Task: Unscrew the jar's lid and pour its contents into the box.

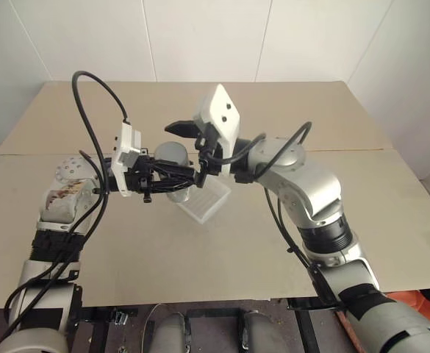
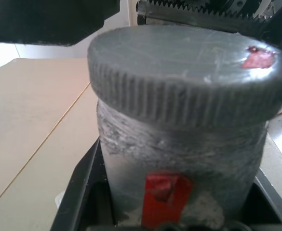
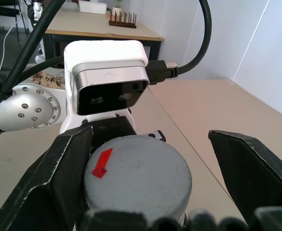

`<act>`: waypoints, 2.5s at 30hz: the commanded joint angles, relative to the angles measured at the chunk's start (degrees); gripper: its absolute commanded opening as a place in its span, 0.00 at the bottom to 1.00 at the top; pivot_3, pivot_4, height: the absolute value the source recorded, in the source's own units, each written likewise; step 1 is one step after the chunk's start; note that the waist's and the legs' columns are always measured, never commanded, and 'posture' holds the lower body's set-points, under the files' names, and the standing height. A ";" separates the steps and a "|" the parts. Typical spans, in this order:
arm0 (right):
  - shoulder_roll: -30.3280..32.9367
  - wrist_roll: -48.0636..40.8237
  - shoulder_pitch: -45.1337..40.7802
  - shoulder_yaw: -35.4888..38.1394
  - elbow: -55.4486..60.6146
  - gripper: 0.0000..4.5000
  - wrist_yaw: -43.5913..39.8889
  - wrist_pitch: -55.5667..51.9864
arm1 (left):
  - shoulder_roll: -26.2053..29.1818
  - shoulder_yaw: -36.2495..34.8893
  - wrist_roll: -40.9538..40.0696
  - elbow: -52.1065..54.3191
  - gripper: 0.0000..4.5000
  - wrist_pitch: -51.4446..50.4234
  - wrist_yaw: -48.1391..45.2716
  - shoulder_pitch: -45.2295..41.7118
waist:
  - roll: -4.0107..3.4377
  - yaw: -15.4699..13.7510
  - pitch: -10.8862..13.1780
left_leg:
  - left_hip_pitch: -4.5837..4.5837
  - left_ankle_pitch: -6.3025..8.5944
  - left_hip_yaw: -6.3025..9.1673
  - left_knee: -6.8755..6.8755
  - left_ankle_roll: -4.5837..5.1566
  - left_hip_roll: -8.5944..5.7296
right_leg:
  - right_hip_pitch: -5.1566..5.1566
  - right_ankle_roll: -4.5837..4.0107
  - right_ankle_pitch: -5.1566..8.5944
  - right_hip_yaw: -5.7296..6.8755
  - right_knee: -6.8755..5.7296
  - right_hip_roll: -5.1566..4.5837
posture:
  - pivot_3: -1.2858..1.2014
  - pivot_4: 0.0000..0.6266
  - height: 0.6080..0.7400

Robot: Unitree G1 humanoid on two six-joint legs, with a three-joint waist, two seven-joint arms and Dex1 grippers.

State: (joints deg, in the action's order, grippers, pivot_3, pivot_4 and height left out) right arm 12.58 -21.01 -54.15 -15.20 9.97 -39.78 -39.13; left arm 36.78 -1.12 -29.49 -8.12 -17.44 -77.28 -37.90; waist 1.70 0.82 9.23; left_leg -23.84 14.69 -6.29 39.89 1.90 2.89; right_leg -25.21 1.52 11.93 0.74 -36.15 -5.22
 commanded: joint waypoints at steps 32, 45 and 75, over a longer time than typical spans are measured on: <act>3.83 -8.42 -2.98 6.78 5.30 0.98 -2.60 -3.71 | 0.22 -0.89 -1.65 -2.63 0.43 -0.73 -3.39 -3.70 | 0.00 -0.02 0.00 | 0.00 0.01 -0.01 -0.02 0.02 -0.01 | 0.01 0.00 0.00 0.01 0.02 0.00 | 0.52 0.24 1.00; -0.85 -3.55 -4.50 2.41 -0.08 0.98 -1.10 -1.14 | -0.54 -0.43 -1.00 -3.18 0.43 -0.54 -5.09 -5.10 | 0.00 0.03 0.00 | 0.00 0.01 0.00 -0.01 0.01 -0.01 | 0.00 0.00 0.00 0.01 0.00 0.00 | 0.52 0.24 1.00; 7.81 -1.51 -1.76 8.29 -2.40 0.98 -4.14 2.23 | 6.57 -4.42 -4.01 2.26 0.43 -3.49 -5.70 0.87 | 0.00 0.02 0.00 | 0.00 0.01 -0.01 -0.03 0.02 0.00 | -0.01 0.01 0.00 0.01 0.02 0.00 | 0.52 0.24 1.00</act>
State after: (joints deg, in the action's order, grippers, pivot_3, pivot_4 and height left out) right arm 20.16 -21.24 -54.96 -9.27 4.44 -43.69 -37.81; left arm 43.26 -3.92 -32.63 -7.03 -21.20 -83.51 -36.67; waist 1.70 0.84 9.23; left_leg -23.85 14.70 -6.29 39.86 1.92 2.89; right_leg -25.22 1.53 11.92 0.74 -36.13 -5.23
